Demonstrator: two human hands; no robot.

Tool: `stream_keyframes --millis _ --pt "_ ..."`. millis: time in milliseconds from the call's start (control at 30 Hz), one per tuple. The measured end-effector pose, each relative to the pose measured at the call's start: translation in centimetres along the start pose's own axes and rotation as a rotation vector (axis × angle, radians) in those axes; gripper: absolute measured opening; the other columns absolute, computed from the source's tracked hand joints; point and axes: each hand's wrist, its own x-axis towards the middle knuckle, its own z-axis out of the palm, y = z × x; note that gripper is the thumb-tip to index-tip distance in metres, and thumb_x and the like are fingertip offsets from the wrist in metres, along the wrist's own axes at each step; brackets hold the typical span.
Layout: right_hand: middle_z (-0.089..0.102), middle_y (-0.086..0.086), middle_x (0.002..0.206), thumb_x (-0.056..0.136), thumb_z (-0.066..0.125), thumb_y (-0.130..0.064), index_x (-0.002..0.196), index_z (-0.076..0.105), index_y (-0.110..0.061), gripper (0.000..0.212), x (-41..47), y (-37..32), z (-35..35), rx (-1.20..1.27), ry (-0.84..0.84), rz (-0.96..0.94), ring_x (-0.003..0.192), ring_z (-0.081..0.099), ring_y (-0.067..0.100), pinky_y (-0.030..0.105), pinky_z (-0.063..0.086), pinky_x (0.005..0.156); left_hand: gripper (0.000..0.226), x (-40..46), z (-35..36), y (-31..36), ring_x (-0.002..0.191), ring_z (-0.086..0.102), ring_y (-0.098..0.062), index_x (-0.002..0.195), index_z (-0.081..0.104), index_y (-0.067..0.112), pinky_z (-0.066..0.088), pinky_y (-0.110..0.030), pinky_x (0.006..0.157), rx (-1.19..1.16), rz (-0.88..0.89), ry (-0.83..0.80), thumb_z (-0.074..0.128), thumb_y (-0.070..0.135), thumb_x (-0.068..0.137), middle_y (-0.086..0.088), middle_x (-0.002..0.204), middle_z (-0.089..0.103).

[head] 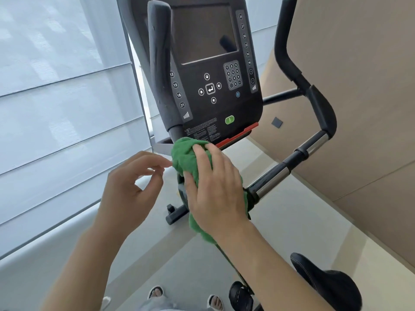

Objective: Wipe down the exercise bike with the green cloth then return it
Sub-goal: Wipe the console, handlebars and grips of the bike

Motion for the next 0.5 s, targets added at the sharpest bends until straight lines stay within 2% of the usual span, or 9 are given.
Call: stream_keyframes --millis 67,100,167,233,267,333,367,433,500 --pt "0.062 0.002 0.125 0.105 0.033 -0.051 0.136 0.051 -0.024 0.045 2.8 -0.2 -0.7 0.112 -0.06 0.052 0.105 0.06 0.029 0.048 0.053 0.087 0.038 -0.5 -0.2 0.2 0.097 0.072 -0.013 0.1 0.075 0.023 0.047 -0.004 0.08 0.004 -0.022 0.026 0.06 -0.011 0.092 0.008 0.102 0.074" --pt "0.066 0.0 0.107 0.105 0.034 -0.053 0.119 0.055 -0.026 0.037 4.3 0.1 -0.9 0.193 -0.097 0.099 0.093 0.061 0.031 0.047 0.053 0.08 0.04 -0.6 -0.2 0.3 0.096 0.072 -0.012 0.099 0.075 0.023 0.045 -0.002 0.075 0.001 -0.038 0.036 0.059 -0.012 0.091 0.007 0.1 0.074" --pt "0.064 -0.003 0.08 0.105 0.04 -0.055 0.084 0.052 -0.027 0.037 7.2 1.0 -1.7 0.402 -0.195 0.216 0.079 0.06 0.03 0.043 0.049 0.074 0.042 -0.8 0.1 0.6 0.096 0.072 -0.013 0.096 0.075 0.025 0.044 -0.002 0.071 -0.01 -0.057 0.046 0.059 -0.013 0.09 0.006 0.099 0.074" --pt "0.059 -0.007 0.069 0.104 0.044 -0.054 0.072 0.048 -0.026 0.044 8.0 1.6 -2.0 0.538 -0.226 0.246 0.073 0.059 0.023 0.039 0.046 0.072 0.044 -0.7 0.4 1.0 0.096 0.072 -0.014 0.096 0.075 0.026 0.047 -0.005 0.073 -0.018 -0.044 0.042 0.058 -0.014 0.089 0.006 0.098 0.074" --pt "0.059 -0.007 0.068 0.104 0.045 -0.055 0.075 0.05 -0.025 0.042 7.4 1.5 -2.1 0.505 -0.197 0.199 0.07 0.059 0.021 0.039 0.047 0.069 0.045 -0.6 0.6 1.3 0.095 0.072 -0.015 0.096 0.075 0.026 0.048 -0.007 0.075 -0.022 -0.031 0.04 0.057 -0.015 0.088 0.006 0.097 0.074" --pt "0.063 -0.007 0.078 0.106 0.042 -0.055 0.096 0.056 -0.025 0.034 4.7 1.4 -1.6 0.302 -0.081 0.074 0.072 0.06 0.021 0.042 0.052 0.07 0.047 -0.5 0.6 1.6 0.094 0.072 -0.015 0.096 0.075 0.026 0.05 -0.01 0.077 -0.031 -0.006 0.052 0.057 -0.016 0.086 0.006 0.096 0.074" --pt "0.065 -0.005 0.091 0.107 0.04 -0.055 0.114 0.057 -0.026 0.035 2.9 1.3 -1.3 0.204 -0.038 0.04 0.081 0.062 0.021 0.044 0.053 0.075 0.046 -0.4 0.6 1.7 0.094 0.072 -0.015 0.095 0.075 0.026 0.05 -0.01 0.077 -0.033 0.005 0.06 0.056 -0.015 0.086 0.007 0.096 0.075" --pt "0.061 0.002 0.122 0.108 0.038 -0.054 0.145 0.05 -0.022 0.05 -0.7 1.2 -0.6 0.052 0.014 0.034 0.107 0.059 0.025 0.046 0.051 0.094 0.041 -0.4 0.3 1.6 0.094 0.073 -0.015 0.094 0.075 0.027 0.05 -0.01 0.078 -0.031 0.021 0.073 0.056 -0.008 0.086 0.008 0.096 0.075" --pt "0.053 0.012 0.144 0.108 0.039 -0.053 0.157 0.039 -0.015 0.062 -3.8 0.6 -0.3 -0.065 0.065 0.066 0.13 0.051 0.033 0.05 0.044 0.108 0.038 -0.5 -0.1 1.4 0.094 0.072 -0.016 0.092 0.074 0.029 0.052 -0.013 0.077 -0.024 0.021 0.077 0.056 -0.004 0.086 0.008 0.095 0.075"
